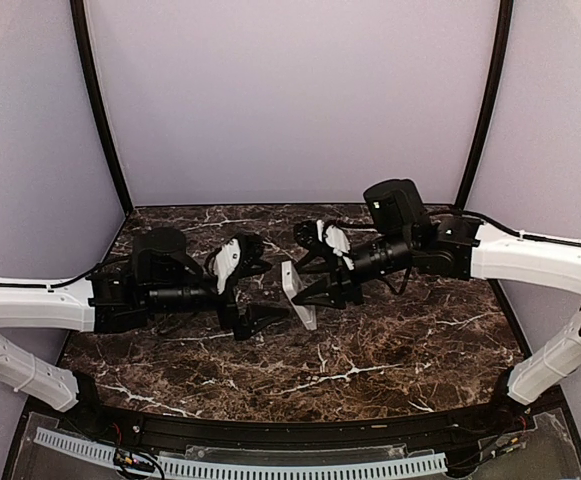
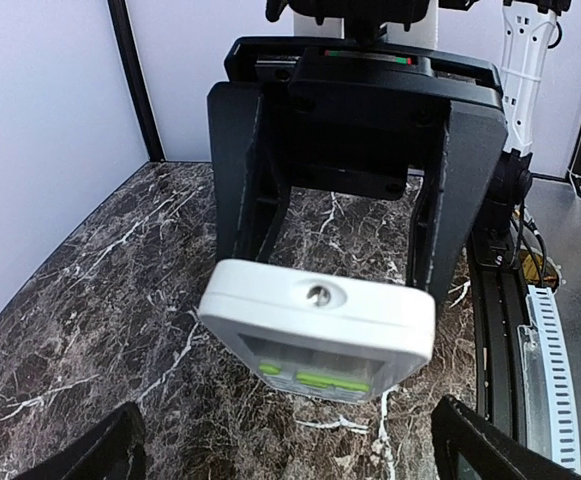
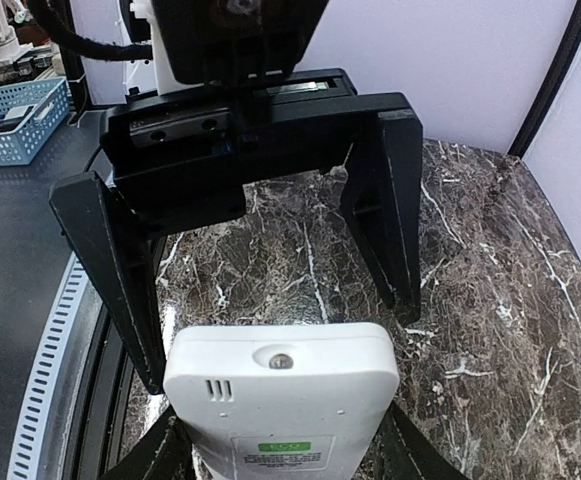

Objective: Load the batteries into the remote control
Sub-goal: Pass from the right arm to the left

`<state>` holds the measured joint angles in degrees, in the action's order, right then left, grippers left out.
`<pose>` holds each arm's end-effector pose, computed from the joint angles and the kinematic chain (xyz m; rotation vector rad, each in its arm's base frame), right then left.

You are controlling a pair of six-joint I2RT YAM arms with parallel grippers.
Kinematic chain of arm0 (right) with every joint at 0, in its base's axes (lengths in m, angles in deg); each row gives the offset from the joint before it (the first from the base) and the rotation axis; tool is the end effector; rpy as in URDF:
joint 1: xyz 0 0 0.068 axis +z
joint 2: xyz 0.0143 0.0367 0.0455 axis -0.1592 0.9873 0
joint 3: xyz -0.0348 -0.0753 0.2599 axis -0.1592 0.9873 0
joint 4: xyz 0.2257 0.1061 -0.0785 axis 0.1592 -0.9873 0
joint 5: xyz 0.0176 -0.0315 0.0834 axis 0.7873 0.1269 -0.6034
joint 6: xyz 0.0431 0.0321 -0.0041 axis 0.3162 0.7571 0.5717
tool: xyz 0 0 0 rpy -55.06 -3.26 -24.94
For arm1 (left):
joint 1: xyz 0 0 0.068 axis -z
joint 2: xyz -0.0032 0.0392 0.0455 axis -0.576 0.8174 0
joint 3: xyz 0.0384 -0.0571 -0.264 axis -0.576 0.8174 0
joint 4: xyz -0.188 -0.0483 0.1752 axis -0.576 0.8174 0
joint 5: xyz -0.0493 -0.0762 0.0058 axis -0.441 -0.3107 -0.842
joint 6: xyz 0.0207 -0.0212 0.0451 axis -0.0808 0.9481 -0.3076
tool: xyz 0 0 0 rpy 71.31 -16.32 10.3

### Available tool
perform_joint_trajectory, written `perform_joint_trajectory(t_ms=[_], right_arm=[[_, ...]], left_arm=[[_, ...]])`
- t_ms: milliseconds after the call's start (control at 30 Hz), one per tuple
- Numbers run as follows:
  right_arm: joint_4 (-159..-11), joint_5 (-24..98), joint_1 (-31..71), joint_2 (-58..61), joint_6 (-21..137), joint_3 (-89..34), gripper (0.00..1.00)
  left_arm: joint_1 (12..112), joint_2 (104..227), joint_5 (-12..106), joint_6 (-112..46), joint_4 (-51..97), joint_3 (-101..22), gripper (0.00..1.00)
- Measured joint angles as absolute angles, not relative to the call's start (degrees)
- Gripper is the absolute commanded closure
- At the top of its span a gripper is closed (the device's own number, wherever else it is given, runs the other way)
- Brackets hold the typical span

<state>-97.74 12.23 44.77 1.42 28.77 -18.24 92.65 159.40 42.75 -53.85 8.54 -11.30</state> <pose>0.1755 0.2732 0.3197 -1.5630 1.4074 0.9080 0.1455 -0.2424 0.2908 1.1186 1.4090 -0.8062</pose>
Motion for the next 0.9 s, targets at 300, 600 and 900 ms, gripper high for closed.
perform_joint_trajectory(t_ms=[300, 600, 900], right_arm=[[-94.74, 11.18, 44.77, 2.62, 31.05, -17.71, 0.74], [-91.86, 8.1, 44.77, 2.62, 33.21, -16.67, 0.74], [-90.77, 6.2, 44.77, 2.6, 33.65, -16.56, 0.74]], left_arm=[[92.65, 160.53, 42.35, -53.87, 0.65, -4.79, 0.01], [92.3, 167.92, 39.25, -53.3, -8.53, -5.33, 0.06], [92.01, 169.19, 35.32, -51.79, -11.75, -6.03, 0.21]])
